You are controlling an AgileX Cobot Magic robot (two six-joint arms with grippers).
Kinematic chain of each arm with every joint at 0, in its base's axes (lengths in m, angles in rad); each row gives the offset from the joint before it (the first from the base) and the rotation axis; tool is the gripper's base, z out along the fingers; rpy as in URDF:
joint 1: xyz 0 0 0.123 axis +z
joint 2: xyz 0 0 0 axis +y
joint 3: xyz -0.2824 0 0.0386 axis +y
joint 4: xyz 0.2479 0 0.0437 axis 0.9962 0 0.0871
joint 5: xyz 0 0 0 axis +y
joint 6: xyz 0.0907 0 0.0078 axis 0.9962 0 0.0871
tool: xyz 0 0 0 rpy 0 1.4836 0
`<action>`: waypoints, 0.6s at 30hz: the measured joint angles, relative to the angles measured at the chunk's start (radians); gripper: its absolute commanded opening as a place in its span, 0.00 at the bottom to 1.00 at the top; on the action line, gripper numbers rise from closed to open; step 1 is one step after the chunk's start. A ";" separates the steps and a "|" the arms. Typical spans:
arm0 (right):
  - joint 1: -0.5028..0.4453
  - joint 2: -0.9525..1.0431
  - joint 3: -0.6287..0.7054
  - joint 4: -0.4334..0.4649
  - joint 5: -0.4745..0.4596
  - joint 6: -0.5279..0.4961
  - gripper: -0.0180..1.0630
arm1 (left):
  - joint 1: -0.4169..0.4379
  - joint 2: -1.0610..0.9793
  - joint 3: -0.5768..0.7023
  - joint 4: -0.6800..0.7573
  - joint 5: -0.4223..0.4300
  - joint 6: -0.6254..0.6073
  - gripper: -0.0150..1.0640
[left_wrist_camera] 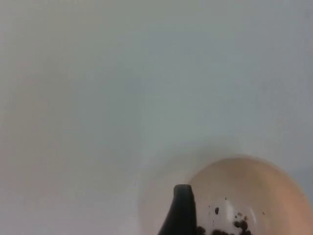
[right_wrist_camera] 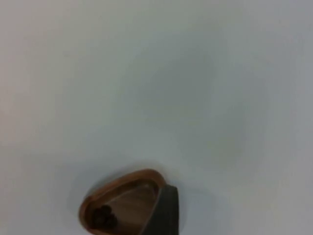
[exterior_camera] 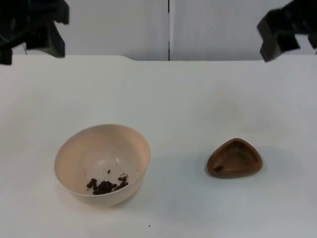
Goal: Pick up the bowl with the left hand and pour the coffee beans from the cup into the bowl with the right hand.
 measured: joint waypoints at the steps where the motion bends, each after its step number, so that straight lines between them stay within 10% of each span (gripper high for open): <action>1: 0.000 -0.028 0.000 0.020 0.009 -0.014 0.69 | 0.000 -0.029 0.000 0.000 0.014 0.007 0.65; 18: 0.000 -0.375 0.139 0.077 0.075 -0.059 0.69 | 0.000 -0.309 0.000 0.000 0.188 0.109 0.65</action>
